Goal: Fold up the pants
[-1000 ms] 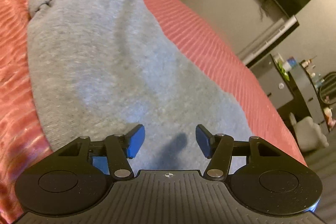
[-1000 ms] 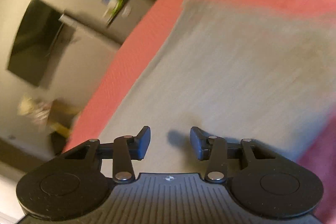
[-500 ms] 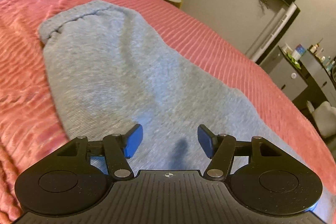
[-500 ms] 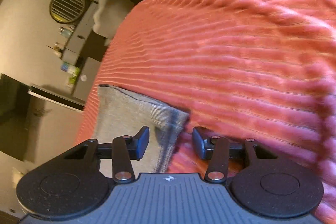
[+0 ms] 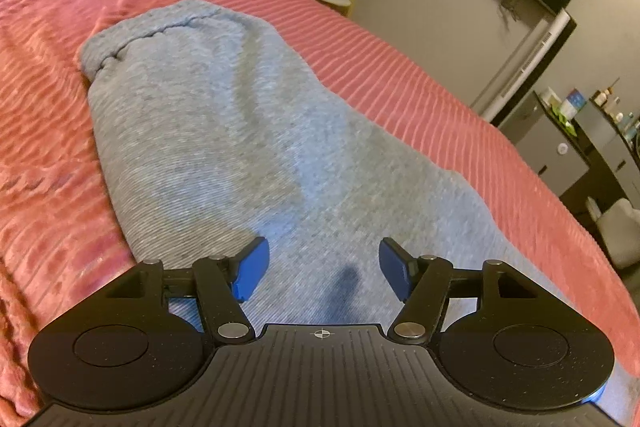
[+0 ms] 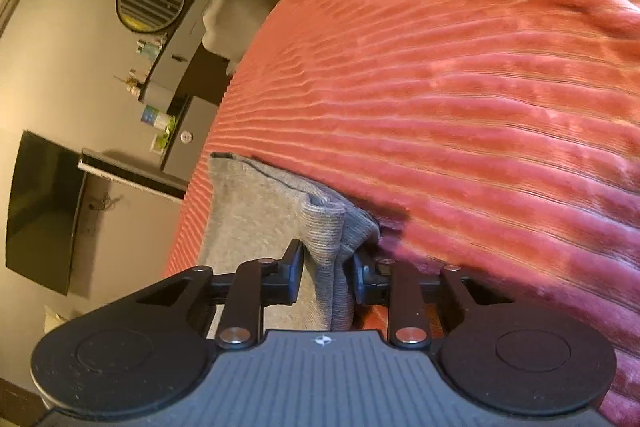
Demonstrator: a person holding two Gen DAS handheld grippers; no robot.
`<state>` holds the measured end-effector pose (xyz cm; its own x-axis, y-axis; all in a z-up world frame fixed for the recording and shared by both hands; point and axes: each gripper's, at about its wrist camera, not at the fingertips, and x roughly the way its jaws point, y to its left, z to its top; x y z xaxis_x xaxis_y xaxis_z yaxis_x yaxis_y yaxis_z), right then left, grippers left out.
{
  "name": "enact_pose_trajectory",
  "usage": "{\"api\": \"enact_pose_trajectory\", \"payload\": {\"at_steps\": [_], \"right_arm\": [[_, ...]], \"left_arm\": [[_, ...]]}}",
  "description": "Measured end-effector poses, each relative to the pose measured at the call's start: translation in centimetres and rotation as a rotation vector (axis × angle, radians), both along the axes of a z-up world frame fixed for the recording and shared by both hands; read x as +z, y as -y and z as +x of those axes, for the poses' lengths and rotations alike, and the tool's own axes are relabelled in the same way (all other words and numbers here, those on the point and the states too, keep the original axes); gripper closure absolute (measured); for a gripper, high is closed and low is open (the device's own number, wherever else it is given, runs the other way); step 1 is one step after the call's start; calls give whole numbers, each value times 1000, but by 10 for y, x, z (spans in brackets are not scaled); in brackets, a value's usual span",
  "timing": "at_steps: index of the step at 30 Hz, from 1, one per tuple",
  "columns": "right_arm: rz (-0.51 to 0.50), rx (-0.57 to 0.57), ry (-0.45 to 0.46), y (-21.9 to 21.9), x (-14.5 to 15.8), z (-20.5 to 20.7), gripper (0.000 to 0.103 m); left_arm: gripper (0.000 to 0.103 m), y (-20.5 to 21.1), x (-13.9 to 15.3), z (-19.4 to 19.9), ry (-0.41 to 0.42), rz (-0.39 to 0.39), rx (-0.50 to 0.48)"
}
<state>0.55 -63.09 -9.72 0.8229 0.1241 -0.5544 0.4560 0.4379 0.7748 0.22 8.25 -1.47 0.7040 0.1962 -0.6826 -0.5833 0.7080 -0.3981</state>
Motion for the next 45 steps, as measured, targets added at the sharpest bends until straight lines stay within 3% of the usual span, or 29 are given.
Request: {"api": "enact_pose_trajectory", "payload": {"at_steps": [2,4,8,12,14,17,21,24,27,28,30,32,34,36,37,38,39,41,45], "right_arm": [[-40,24,-4,-3,6,5,78],[-118,47,-29,-8,13,9,88],[-266,78,-43,-25,40,14,90],[-628,184,-67,-81,93,32,94],[-782,290,10,-128,126,41,95],[-914,499,160,-213,164,47,95],[-974,866,316,-330,165,32,94],[-931,1122,320,-396,125,14,94],[-793,1288,173,-424,76,15,79],[-770,1291,114,-425,66,17,78],[-690,1258,132,-412,73,19,68],[-492,1174,146,-383,86,31,34],[-339,1024,151,-348,90,38,27],[-303,875,72,-319,83,47,27],[-366,810,-9,-309,76,50,39],[-431,748,-89,-300,68,52,61],[-383,695,-126,-290,62,54,61],[-230,618,-92,-271,59,54,61],[-173,578,-60,-264,57,53,59]], "left_arm": [[35,-1,0,-1,4,-8,3],[35,-3,0,-2,11,-19,9],[35,-3,4,-7,27,-36,13],[35,2,11,-12,47,-31,-11],[35,4,14,-15,60,-23,-27],[35,9,19,-17,79,1,-47],[35,17,24,-19,98,39,-89],[34,24,26,-20,112,55,-138],[34,31,26,-18,116,57,-210],[34,34,26,-16,118,52,-234],[34,39,24,-12,120,31,-296],[34,44,23,-7,122,8,-341],[34,48,21,-1,127,-33,-406],[34,54,18,5,120,-71,-473],[34,57,17,10,105,-93,-503],[34,61,16,15,89,-119,-530],[34,64,16,21,81,-155,-557],[34,73,15,32,89,-215,-589],[31,97,3,63,37,-298,-671]]}}
